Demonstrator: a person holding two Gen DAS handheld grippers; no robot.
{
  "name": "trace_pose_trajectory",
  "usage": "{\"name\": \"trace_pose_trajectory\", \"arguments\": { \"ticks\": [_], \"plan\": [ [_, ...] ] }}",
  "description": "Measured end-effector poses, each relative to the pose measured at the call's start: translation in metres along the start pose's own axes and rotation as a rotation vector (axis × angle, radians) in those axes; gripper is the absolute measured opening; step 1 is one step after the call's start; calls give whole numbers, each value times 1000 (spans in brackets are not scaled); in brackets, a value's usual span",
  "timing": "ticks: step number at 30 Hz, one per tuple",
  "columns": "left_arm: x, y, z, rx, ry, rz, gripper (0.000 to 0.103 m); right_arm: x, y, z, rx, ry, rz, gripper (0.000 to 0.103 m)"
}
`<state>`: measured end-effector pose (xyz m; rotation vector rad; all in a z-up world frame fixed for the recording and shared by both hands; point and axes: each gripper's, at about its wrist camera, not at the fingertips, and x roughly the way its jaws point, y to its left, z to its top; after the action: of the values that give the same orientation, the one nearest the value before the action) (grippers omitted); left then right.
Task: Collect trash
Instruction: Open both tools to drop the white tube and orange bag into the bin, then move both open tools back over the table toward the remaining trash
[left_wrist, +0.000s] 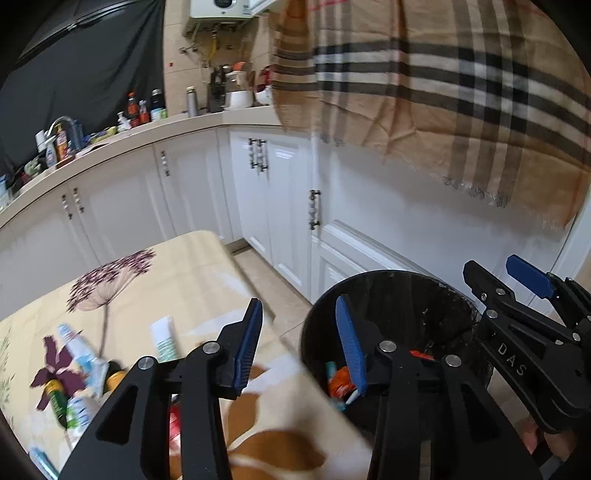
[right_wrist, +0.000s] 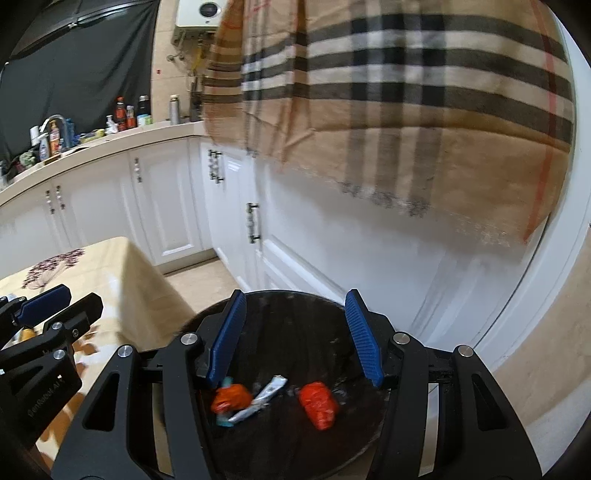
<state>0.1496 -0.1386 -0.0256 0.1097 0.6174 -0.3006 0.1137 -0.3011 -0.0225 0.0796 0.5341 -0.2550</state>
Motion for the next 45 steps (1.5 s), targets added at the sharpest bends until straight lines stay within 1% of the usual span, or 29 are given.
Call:
{"name": "trace_pose_trajectory", "arguments": {
  "ticks": [3, 9, 13, 19, 23, 28, 35, 40, 45],
  "plan": [
    [-13, 18, -7, -28, 7, 30, 42, -10, 17, -2, -14, 3, 47, 54],
    [-45, 68, -30, -100, 26, 129, 43, -32, 63, -10, -70, 11, 153, 54],
    [-69, 106, -51, -167, 38, 206, 43, -43, 96, -17, -110, 24, 228, 54],
    [-99, 154, -82, -240, 62, 314, 43, -61, 139, -28, -173, 39, 307, 54],
    [-118, 183, -104, -300, 83, 365, 43, -76, 166, -38, -223, 51, 357, 54],
    [-137, 209, -127, -344, 102, 421, 43, -93, 192, -53, -281, 77, 415, 54],
    [-160, 234, -156, -394, 124, 486, 43, -111, 220, -75, -350, 110, 474, 54],
    [-173, 247, -169, -436, 130, 508, 43, -119, 234, -85, -397, 128, 494, 54],
    [-179, 253, -177, -441, 131, 524, 43, -118, 239, -88, -420, 151, 493, 54]
  ]
}}
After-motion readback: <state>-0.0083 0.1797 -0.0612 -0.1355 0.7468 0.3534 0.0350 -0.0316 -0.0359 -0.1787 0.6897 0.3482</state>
